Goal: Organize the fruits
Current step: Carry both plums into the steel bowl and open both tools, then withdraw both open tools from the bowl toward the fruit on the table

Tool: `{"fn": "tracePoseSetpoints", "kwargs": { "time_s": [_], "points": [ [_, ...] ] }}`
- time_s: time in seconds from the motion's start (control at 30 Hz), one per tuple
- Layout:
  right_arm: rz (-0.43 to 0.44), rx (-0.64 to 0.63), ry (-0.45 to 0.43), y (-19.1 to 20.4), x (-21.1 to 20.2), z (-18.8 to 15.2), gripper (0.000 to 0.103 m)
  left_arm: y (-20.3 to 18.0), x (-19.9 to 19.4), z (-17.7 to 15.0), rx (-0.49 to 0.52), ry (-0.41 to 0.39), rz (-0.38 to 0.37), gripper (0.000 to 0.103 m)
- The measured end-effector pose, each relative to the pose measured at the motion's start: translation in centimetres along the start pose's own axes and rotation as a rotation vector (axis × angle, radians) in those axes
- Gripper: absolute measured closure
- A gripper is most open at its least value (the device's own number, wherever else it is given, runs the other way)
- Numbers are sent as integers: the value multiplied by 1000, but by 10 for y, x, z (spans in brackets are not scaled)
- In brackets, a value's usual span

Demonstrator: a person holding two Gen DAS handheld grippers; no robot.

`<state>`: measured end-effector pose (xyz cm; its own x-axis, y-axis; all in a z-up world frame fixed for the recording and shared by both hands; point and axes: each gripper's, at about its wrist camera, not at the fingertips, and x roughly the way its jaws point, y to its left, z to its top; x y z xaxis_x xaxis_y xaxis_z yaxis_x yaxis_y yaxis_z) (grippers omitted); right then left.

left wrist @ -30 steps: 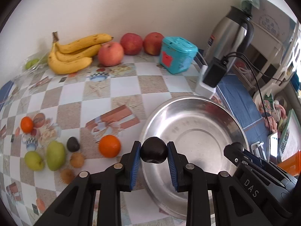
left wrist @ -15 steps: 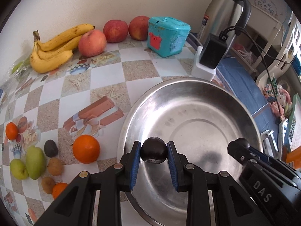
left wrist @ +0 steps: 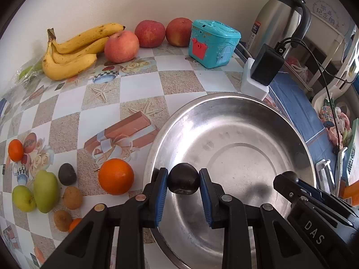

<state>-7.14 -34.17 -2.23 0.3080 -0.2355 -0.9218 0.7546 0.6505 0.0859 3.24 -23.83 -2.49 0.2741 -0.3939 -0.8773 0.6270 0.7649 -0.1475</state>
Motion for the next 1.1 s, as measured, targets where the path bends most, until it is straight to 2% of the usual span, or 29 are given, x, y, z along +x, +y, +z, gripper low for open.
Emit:
{"fn": "tracePoseSetpoints", "kwargs": {
  "time_s": [0.03,0.07,0.1,0.17,0.33,0.4,0.43,0.53,0.77,0.9,1.1],
  "points": [
    [5,1,0,0,0,0,77,-1,-1,0,1,0,-5,67],
    [6,-1,-1,1,0,0,74,-1,-2,1,1,-2,-16,60],
    [5,-5,-2,2,0,0,64,-2,-4,1,3,-3,-17,56],
    [6,-7,-10,2,-3,0,54,-5,-8,2,17,-13,-6,53],
    [1,5,-43,0,-15,3,54,-1,-16,4,-3,-7,-23,43],
    [2,7,-53,-1,-20,5,54,2,-20,6,-13,-7,1,30],
    [2,8,-58,-1,-23,5,54,4,-22,6,-23,-4,6,28],
    [12,7,-67,-2,-30,6,52,13,-30,8,-68,3,0,26],
    [21,-19,-74,2,-43,4,52,45,-50,10,-182,-11,44,19],
    [28,-32,-72,5,-47,1,52,71,-64,6,-263,-37,94,9],
    [55,-63,-57,17,-49,-7,53,110,-78,-3,-363,-57,151,0]
  ]
}}
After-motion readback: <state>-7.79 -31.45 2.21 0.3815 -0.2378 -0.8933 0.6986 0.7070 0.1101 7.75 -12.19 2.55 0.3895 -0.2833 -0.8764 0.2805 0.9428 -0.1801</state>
